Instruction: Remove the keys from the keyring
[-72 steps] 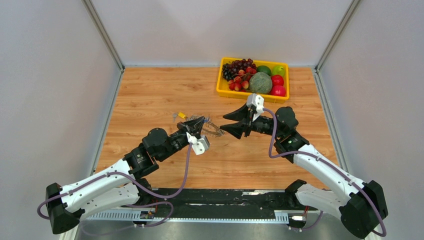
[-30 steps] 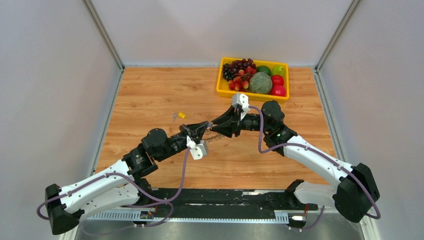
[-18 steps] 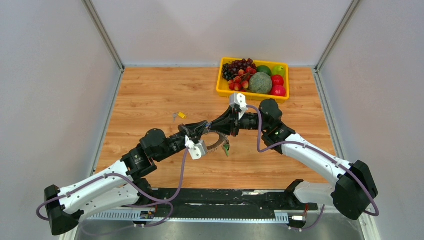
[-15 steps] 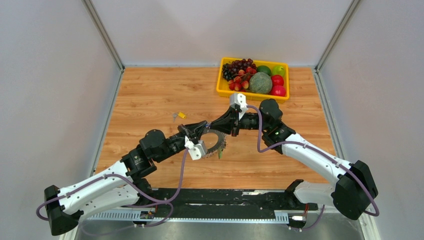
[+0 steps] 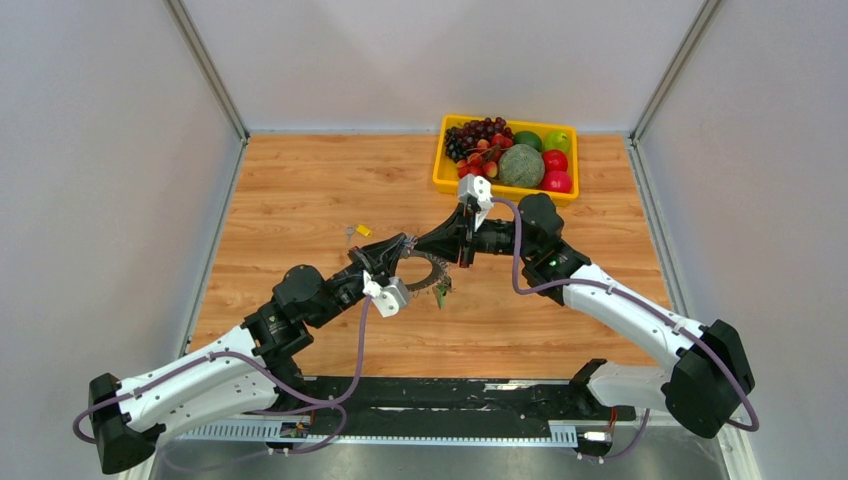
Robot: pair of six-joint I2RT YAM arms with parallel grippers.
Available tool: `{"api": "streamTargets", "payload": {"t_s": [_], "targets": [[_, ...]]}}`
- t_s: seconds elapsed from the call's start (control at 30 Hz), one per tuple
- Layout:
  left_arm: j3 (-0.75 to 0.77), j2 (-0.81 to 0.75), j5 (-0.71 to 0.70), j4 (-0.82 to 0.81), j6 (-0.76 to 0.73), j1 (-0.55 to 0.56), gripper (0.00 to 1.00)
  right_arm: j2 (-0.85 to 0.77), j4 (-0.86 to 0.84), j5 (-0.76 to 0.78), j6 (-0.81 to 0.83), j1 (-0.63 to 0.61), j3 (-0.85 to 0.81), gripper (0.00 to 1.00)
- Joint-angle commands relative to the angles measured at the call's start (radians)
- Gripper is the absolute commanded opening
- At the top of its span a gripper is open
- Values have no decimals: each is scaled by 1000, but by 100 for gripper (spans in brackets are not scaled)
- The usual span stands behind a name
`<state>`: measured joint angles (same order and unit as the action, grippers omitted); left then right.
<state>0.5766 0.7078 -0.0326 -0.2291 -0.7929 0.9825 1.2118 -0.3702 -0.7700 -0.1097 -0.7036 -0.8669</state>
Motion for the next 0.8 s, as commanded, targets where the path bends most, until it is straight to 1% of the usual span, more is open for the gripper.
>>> {"api": "streamTargets", "payload": {"t_s": [0.0, 0.17, 0.27, 0.4, 0.6, 0.7, 0.73, 0.77], "targets": [[10, -18, -9, -129, -18, 2, 0, 8, 18, 56, -100, 14, -44, 0], [6, -22, -1, -127, -25, 3, 0, -15, -29, 100, -212, 61, -19, 0], [1, -12, 35, -113, -57, 3, 0, -15, -66, 106, -290, 82, -18, 0], [-18, 8, 76, -122, -108, 4, 0, 9, -53, 104, -369, 85, -58, 0], [-37, 17, 84, -140, -149, 3, 0, 67, 3, 91, -469, 90, -130, 0], [-44, 24, 84, -160, -155, 3, 0, 75, 4, 74, -482, 90, -140, 0], [-47, 22, 77, -182, -146, 3, 0, 72, 10, 60, -463, 90, -140, 0], [-48, 14, 59, -189, -133, 4, 0, 65, 29, 63, -429, 90, -143, 2]]}}
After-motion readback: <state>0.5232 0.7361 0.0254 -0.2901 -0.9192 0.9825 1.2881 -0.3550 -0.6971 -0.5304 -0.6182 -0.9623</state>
